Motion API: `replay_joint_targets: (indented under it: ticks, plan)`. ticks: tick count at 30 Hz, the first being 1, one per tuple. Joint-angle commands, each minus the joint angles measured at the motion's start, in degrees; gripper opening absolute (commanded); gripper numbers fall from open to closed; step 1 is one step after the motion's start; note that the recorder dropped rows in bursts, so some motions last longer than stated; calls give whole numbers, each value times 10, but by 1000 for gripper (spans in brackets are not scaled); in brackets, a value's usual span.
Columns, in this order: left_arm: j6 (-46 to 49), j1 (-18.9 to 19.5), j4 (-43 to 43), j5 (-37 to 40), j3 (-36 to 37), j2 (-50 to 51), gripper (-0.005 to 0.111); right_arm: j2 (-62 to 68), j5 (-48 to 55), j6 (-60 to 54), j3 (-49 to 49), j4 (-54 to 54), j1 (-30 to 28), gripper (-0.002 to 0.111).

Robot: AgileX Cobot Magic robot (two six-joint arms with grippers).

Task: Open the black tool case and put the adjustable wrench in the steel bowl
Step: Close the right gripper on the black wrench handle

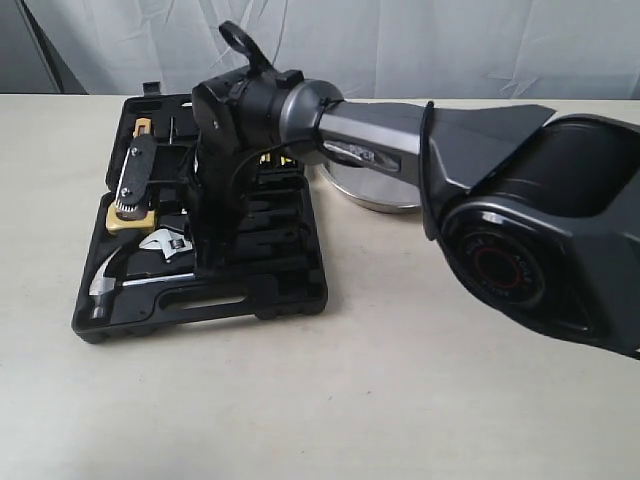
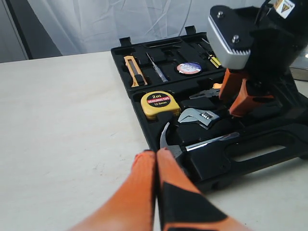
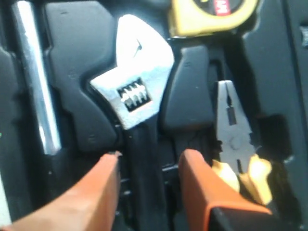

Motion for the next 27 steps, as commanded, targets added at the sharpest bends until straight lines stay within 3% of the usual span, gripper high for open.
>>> replay_joint_targets:
  ticks: [1, 20, 22, 25, 27]
  plan:
    - [-1, -2, 0, -6, 3, -3, 0, 9, -4, -3, -2, -7, 4, 41]
    - [-1, -2, 0, -6, 3, -3, 0, 37, -14, -3, -1, -24, 5, 41]
    - [-1, -2, 0, -6, 3, -3, 0, 40, -12, 2, -1, -24, 5, 36]
    - [-1, -2, 0, -6, 3, -3, 0, 40, -5, 2, -1, -24, 5, 5]
    - [-1, -2, 0, -6, 3, -3, 0, 40, 0, 4, -1, -20, 5, -1]
